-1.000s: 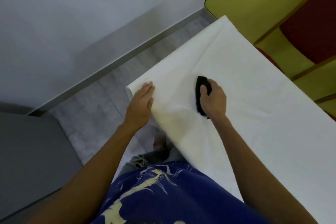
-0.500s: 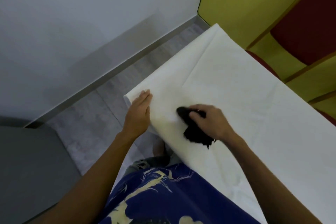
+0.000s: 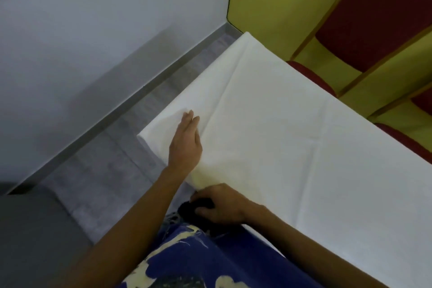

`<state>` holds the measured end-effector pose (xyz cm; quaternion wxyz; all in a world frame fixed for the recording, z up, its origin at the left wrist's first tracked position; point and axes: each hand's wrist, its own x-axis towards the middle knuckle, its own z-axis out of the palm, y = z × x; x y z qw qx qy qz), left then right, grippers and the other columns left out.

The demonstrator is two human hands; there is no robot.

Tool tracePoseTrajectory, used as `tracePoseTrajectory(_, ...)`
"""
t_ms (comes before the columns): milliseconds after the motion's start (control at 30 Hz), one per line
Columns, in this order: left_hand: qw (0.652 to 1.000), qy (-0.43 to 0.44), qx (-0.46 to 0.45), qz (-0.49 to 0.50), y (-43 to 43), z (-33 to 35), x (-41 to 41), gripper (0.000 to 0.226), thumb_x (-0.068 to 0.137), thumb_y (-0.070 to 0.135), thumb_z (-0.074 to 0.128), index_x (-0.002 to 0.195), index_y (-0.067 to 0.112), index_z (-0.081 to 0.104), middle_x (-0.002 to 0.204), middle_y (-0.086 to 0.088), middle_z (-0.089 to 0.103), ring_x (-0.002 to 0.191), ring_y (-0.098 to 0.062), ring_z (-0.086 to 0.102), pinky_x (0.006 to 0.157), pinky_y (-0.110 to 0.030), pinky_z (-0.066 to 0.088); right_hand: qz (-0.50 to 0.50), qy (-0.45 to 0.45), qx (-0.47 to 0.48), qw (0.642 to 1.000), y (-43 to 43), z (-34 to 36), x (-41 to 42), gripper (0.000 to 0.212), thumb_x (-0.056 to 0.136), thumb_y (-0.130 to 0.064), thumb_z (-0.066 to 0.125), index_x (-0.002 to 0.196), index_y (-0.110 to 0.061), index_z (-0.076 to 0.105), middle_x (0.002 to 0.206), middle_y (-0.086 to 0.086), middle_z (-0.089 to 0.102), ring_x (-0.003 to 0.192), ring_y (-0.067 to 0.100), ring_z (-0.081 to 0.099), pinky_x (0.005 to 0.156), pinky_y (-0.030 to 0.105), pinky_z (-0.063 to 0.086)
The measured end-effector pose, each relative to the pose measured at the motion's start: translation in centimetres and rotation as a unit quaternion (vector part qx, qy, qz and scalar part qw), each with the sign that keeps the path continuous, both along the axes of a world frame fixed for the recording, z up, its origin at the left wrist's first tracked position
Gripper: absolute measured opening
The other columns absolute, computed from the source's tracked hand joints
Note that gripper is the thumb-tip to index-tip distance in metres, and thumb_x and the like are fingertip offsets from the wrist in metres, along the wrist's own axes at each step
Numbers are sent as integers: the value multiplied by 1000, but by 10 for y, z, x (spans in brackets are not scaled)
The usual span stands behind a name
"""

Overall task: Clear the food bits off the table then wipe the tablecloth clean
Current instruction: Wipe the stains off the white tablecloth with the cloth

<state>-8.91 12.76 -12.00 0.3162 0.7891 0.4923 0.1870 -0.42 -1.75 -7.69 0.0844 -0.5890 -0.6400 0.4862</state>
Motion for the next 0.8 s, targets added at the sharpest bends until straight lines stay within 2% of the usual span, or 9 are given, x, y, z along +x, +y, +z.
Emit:
tracePoseTrajectory(100,1000,16,14,-19,-8,-10,9,43,105,15,33,145,5,44,160,-7,31,151,-20,20,122,-31,15,-217,-23,16,976,6,19,74,23,91,-36,61,112,-32,70,106,-10,72,94,8,65,83,20,47)
tracePoseTrajectory(167,997,50,44,-40,-15,-20,11,48,103,21,29,145,1,42,159,-15,30,151,-28,21,124,-43,14,-372,-69,61,924,15,31,134,22,91,-38,62,111,-33,69,98,-8,72,89,10,68,81,24,52)
tracePoseTrajectory(233,990,97,85,-55,-21,-28,11,53,103,28,27,147,1,39,159,-19,28,151,-32,20,122,-48,14,-492,-119,104,856,27,32,186,28,93,-38,58,119,-27,64,106,-3,70,93,17,65,81,28,51)
tracePoseTrajectory(300,981,134,125,-61,-24,-33,11,54,104,30,28,149,0,37,159,-20,27,150,-33,21,121,-49,15,-573,-181,112,792,36,18,219,36,96,-35,51,129,-20,53,116,6,65,101,26,62,80,32,48)
tracePoseTrajectory(333,977,148,143,-63,-24,-35,10,54,104,30,28,149,0,36,159,-20,27,150,-33,22,121,-49,16,-586,-210,98,777,40,9,224,40,97,-34,47,133,-17,48,120,11,62,105,31,60,81,35,47)
tracePoseTrajectory(467,966,180,171,-70,-25,-37,9,56,106,33,25,150,0,34,160,-20,26,150,-33,21,122,-48,16,-539,-268,42,798,52,-24,166,47,100,-34,40,144,-18,35,133,12,49,112,37,57,85,46,48)
tracePoseTrajectory(600,966,184,170,-65,-25,-33,9,56,104,32,28,150,1,33,160,-19,26,150,-31,22,121,-48,18,-441,-254,128,851,50,-34,79,48,100,-32,42,145,-16,40,128,13,54,112,36,56,81,49,52)
tracePoseTrajectory(667,966,182,171,-70,-25,-33,6,56,104,32,27,151,2,32,161,-18,25,151,-30,21,121,-48,17,-405,-241,146,870,39,-33,65,47,100,-33,44,144,-16,44,124,11,57,105,34,59,75,47,54)
tracePoseTrajectory(800,966,179,174,-74,-23,-35,3,55,104,31,28,151,1,32,161,-18,24,151,-30,19,122,-49,17,-335,-196,145,910,12,-24,59,46,100,-41,44,143,-22,45,128,6,60,103,30,63,78,46,55)
